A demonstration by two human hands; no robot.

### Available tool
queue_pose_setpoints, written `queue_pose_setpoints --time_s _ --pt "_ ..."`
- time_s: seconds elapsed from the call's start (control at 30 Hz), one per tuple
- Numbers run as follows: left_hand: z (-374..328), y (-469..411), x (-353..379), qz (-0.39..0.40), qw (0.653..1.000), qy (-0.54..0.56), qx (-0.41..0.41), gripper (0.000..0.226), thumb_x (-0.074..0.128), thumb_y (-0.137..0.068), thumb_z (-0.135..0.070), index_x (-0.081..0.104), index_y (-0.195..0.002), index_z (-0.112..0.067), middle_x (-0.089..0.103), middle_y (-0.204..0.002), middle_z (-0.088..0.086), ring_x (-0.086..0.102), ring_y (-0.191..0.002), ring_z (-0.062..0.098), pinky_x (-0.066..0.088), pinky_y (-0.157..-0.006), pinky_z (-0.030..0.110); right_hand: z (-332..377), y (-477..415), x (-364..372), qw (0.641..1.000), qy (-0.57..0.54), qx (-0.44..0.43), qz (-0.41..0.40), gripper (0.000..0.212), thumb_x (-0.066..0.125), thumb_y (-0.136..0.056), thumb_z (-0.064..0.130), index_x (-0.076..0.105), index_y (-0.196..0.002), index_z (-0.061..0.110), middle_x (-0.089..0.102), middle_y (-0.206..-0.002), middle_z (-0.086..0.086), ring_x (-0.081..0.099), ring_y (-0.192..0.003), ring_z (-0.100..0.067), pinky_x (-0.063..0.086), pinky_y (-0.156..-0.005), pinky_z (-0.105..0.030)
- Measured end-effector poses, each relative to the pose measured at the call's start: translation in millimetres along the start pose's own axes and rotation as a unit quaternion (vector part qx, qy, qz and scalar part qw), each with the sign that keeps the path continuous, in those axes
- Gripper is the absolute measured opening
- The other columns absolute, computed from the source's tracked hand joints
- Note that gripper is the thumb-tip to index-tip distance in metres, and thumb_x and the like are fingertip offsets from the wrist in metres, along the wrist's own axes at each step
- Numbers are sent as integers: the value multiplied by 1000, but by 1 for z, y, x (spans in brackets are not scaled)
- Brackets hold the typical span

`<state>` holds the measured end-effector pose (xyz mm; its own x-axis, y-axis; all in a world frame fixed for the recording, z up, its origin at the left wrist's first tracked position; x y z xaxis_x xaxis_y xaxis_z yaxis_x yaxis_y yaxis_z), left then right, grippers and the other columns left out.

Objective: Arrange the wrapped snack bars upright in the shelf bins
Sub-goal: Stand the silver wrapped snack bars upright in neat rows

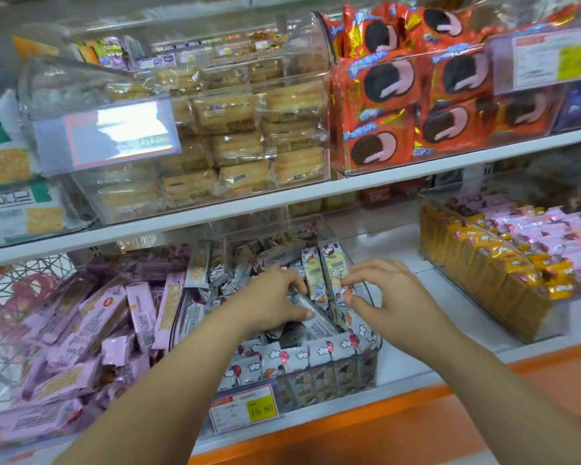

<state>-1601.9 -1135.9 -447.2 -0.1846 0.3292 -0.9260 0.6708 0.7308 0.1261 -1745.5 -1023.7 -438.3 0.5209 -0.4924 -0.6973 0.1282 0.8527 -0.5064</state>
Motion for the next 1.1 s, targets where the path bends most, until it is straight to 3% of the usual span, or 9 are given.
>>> queue_pose_setpoints --time_s 0.13,0.23,0.47,0.6,0.77,0.87,0.93,1.0,1.1 --pt "-1 13 0 -22 999 30 14 20 69 -84 -29 50 -90 -27 53 -105 -6 52 -82 10 43 -71 28 3 1 0 1000 -1 0 1 19 63 -87 21 67 -105 24 52 -103 18 36 -105 1 16 -84 7" --pt "-3 32 -6 -50 997 55 32 21 66 -86 -28 46 -91 -25 52 -92 -5 44 -65 8 35 -56 19 4 1 0 1000 3 -1 3 20 63 -87 21 67 -107 24 53 -105 18 35 -105 2 13 -83 9" --pt "15 96 -40 -283 955 81 41 26 65 -85 -25 44 -85 -40 42 -99 -19 48 -82 -4 37 -65 5 10 1 7 1000 -4 2 -4 18 64 -86 18 69 -103 22 59 -107 10 41 -107 -5 20 -82 3" --pt "34 123 -46 -362 931 51 -12 23 66 -83 -27 44 -86 -34 41 -95 -14 50 -77 4 41 -56 17 16 3 11 1000 -3 -9 -1 17 65 -86 17 69 -102 20 61 -107 7 37 -103 -3 20 -79 -1" --pt "37 128 -25 -332 924 -182 -51 29 73 -70 -39 54 -88 -26 53 -88 -3 58 -77 25 45 -74 39 20 3 12 1000 7 -14 2 17 65 -86 19 70 -101 20 63 -108 6 39 -104 -4 21 -82 -7" --pt "35 126 -19 -304 925 -222 -54 36 53 -73 -61 60 -83 -28 53 -86 -4 55 -86 23 44 -85 46 19 5 12 1000 8 -6 8 18 66 -85 21 70 -102 21 63 -110 5 43 -109 -8 23 -88 -13" --pt "33 123 -15 -268 937 -221 -36 49 37 -77 -69 64 -85 -29 56 -101 -5 52 -104 22 36 -101 51 18 6 10 1000 3 -1 10 18 66 -85 21 70 -102 21 63 -110 5 44 -113 -11 26 -91 -17" --pt "32 117 -10 -199 953 -227 -24 64 21 -77 -72 64 -104 -33 49 -131 -9 36 -131 18 15 -114 55 16 6 9 1000 -2 5 12 18 67 -85 20 70 -102 21 63 -110 5 44 -113 -10 30 -94 -21" --pt "36 112 -8 -122 966 -225 -40 85 3 -69 -77 48 -130 -39 30 -148 -18 16 -142 10 -3 -116 51 14 6 8 1000 -12 13 10 17 67 -85 18 70 -101 22 62 -108 7 42 -109 -7 37 -95 -26"
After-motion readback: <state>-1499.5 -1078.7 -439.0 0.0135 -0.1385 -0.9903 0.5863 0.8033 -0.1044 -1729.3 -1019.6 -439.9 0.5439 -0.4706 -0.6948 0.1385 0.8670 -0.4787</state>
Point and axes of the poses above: each hand's wrist, its own y-axis away from the middle knuckle, its own x-axis out of the palm, z = x × y, the point moved 5 cm from there along -y, towards the middle knuckle
